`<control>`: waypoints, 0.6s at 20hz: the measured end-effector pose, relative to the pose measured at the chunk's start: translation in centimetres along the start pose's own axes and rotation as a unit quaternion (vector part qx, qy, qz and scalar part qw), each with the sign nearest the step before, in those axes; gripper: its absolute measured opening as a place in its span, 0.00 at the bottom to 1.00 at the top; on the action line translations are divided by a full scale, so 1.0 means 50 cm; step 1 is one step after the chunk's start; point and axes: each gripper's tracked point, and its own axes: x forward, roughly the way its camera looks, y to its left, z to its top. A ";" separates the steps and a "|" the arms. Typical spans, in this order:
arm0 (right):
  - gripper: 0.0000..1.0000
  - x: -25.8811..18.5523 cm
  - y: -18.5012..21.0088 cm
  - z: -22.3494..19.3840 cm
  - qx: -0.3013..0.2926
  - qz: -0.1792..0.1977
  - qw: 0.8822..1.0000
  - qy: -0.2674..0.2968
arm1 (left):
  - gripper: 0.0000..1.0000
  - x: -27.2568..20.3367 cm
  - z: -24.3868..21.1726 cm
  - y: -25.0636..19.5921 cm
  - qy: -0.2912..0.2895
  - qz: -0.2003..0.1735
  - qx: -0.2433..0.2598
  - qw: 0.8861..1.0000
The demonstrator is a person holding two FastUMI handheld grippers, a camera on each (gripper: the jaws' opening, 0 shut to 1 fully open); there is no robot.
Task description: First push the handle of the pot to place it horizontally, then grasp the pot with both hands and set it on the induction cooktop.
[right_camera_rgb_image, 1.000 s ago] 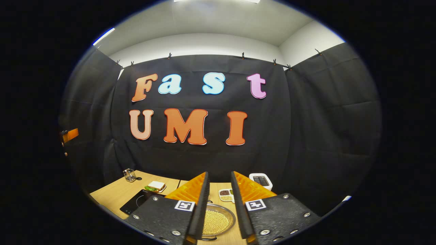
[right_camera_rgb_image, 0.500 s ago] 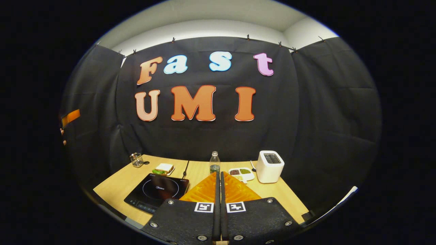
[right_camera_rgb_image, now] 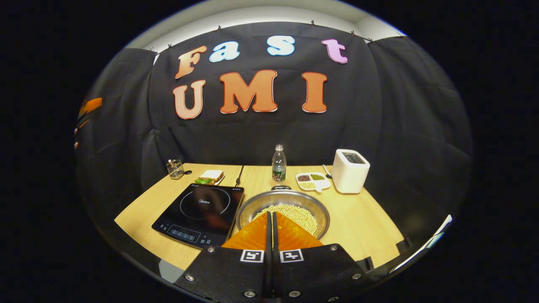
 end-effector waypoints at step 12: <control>0.00 0.122 0.058 -0.244 -0.008 0.032 0.990 0.135 | 0.98 0.006 -0.015 -0.014 0.008 0.003 0.016 1.000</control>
